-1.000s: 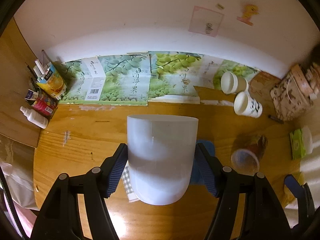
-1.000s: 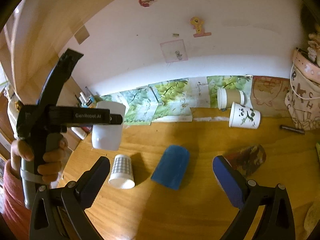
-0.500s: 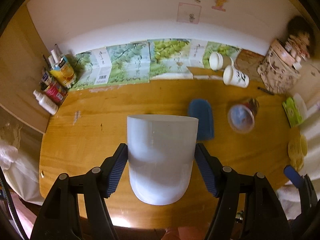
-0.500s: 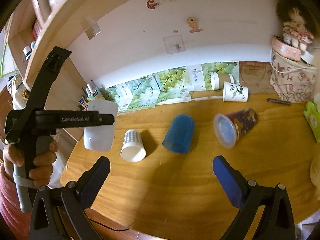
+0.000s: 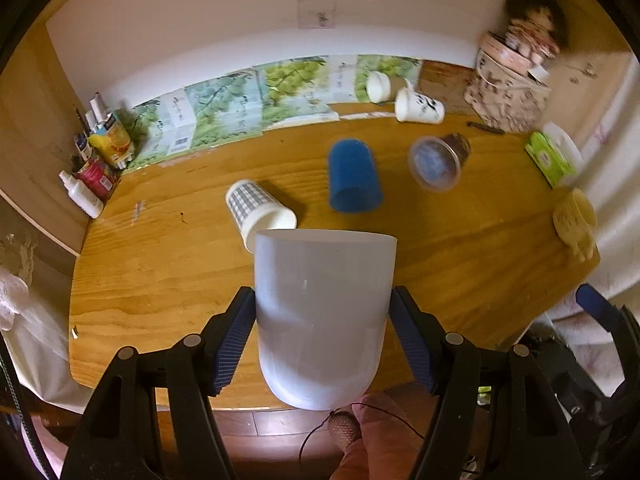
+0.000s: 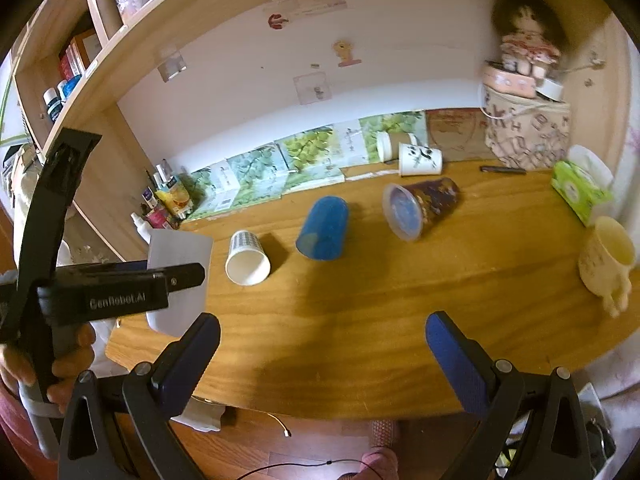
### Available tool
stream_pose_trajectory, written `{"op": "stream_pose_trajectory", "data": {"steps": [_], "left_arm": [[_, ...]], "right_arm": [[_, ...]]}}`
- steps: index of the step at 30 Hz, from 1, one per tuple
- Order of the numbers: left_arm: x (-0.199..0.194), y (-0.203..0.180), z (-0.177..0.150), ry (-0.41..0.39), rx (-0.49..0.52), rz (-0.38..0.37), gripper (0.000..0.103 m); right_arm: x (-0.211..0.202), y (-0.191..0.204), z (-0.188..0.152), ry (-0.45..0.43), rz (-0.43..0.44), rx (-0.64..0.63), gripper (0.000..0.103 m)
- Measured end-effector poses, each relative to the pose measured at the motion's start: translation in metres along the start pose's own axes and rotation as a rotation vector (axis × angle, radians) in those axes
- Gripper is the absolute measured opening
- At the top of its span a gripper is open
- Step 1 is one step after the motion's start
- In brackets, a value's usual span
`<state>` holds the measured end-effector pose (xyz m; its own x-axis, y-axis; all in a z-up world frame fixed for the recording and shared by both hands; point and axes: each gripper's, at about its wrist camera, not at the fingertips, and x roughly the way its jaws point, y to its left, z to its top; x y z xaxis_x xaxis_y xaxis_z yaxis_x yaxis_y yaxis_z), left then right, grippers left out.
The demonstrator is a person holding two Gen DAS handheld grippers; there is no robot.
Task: Flip cup upright
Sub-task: 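Lift the white frosted cup with the left gripper away from the wall, then carry the held white cup toward the right tool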
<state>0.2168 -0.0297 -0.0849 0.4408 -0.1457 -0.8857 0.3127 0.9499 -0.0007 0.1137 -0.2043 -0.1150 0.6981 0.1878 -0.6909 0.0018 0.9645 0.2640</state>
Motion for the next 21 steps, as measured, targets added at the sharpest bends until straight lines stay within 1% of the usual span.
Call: {"op": "stream_pose_trajectory", "data": {"steps": [4, 6, 9, 15, 18, 21], "left_arm": [[0.002, -0.007, -0.013, -0.009, 0.023, -0.022, 0.072], [0.004, -0.009, -0.017, -0.010, 0.027, -0.044, 0.072], [0.007, -0.014, -0.020, -0.015, 0.040, -0.056, 0.072], [0.015, -0.027, -0.022, -0.026, 0.052, -0.086, 0.072], [0.019, -0.034, -0.023, -0.043, 0.055, -0.100, 0.072], [0.029, -0.043, -0.023, -0.029, 0.042, -0.103, 0.072]], "right_arm": [[-0.008, -0.003, -0.012, 0.004, -0.022, 0.014, 0.103], [-0.011, -0.005, -0.016, 0.008, -0.032, 0.017, 0.103], [-0.014, -0.008, -0.019, 0.013, -0.045, 0.018, 0.103], [-0.012, -0.019, -0.015, 0.031, -0.047, 0.014, 0.103], [-0.007, -0.027, -0.012, 0.042, -0.043, 0.018, 0.103], [-0.001, -0.037, -0.007, 0.060, -0.043, 0.014, 0.103]]}}
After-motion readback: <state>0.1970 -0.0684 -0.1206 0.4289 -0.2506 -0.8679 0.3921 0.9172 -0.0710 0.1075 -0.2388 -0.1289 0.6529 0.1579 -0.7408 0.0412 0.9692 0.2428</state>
